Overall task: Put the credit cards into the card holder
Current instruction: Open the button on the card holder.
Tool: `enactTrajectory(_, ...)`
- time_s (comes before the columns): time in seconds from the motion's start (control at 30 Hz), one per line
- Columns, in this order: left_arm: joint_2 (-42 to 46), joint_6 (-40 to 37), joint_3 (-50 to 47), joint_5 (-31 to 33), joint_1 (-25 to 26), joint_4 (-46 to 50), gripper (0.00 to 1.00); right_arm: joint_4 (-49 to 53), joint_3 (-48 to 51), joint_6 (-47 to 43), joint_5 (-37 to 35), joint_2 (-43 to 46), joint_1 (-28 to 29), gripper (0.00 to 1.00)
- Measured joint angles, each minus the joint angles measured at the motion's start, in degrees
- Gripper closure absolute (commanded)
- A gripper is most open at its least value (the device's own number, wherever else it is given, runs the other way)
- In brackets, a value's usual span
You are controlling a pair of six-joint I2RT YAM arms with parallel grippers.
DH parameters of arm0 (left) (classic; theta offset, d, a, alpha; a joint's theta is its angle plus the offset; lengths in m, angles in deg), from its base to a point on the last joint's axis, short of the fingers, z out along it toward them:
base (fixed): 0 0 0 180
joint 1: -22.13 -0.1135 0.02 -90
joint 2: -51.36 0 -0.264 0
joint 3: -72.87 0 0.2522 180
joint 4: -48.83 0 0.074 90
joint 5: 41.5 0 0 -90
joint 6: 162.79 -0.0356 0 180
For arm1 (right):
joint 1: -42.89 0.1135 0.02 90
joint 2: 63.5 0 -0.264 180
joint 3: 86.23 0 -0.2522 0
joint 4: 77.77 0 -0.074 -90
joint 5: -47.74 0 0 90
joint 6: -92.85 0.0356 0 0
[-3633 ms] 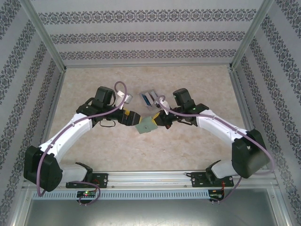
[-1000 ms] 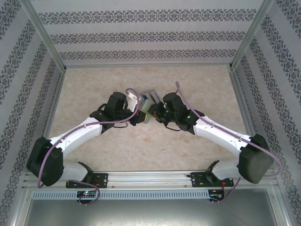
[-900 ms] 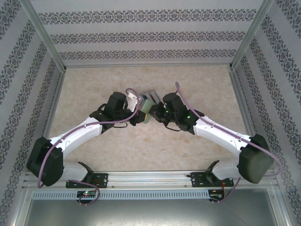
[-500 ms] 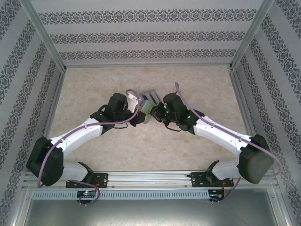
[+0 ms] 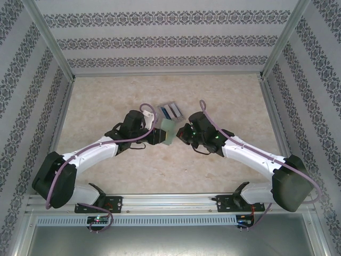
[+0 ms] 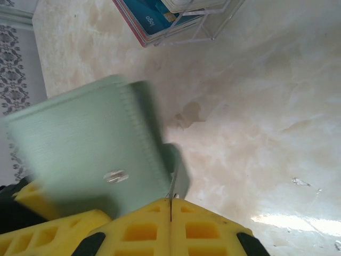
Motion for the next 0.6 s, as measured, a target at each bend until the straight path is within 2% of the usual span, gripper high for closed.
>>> enactTrajectory(0.27, -3.3, 8.5, -8.0, -0.6, 0.0, -4.3, 0.44, 1.6, 2.7, -6.3, -0.1, 0.7, -1.1, 1.00)
enactTrajectory(0.53, -3.7, 10.0, -8.0, -2.8, 0.0, -5.7, 0.27, 2.2, 2.7, -9.0, 1.2, 0.7, -2.4, 1.00)
enactTrajectory(0.6, -3.8, 10.4, -7.9, -4.2, 0.0, -6.6, 0.27, 2.2, 2.7, -9.2, 1.7, 0.7, -2.4, 1.00)
